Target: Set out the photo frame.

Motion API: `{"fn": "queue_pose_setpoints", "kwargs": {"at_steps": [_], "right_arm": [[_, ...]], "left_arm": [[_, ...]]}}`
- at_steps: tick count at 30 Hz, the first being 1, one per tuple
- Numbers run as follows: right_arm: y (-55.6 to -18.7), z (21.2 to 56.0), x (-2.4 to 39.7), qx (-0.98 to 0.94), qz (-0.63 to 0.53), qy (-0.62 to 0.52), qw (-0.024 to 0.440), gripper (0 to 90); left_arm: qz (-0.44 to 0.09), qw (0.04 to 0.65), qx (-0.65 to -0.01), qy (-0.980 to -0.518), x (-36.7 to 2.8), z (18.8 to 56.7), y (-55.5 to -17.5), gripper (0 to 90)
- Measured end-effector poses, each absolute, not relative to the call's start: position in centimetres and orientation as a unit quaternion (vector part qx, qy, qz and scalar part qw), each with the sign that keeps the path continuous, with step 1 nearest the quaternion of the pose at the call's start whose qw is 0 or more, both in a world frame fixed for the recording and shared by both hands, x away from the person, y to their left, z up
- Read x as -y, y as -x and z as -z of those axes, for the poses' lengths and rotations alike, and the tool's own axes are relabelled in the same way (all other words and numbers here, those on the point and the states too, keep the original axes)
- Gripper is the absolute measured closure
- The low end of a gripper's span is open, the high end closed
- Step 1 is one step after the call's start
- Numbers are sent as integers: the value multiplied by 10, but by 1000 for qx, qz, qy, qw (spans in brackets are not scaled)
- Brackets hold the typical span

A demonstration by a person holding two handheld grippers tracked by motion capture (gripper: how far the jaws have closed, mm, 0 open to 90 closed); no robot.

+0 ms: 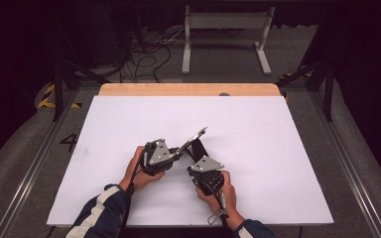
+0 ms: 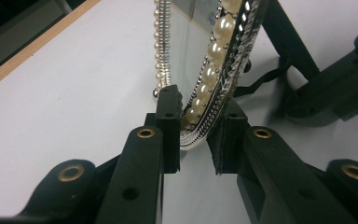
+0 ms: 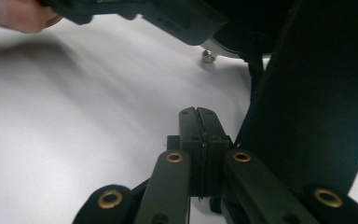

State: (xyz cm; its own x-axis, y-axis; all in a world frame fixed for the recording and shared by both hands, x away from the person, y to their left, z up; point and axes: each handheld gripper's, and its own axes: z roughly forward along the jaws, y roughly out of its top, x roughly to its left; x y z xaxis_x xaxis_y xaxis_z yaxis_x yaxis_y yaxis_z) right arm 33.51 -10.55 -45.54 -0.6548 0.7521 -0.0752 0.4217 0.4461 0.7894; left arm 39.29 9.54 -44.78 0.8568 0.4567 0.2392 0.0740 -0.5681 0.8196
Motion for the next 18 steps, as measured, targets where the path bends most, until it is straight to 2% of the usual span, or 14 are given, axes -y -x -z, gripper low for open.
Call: {"fn": "queue_pose_setpoints", "kwargs": {"at_steps": [18], "right_arm": [[-338, 455, 118, -822, -387, -360, 213, 900]], "left_arm": [[-216, 442, -154, -857, -91, 449, -389, 744]]}}
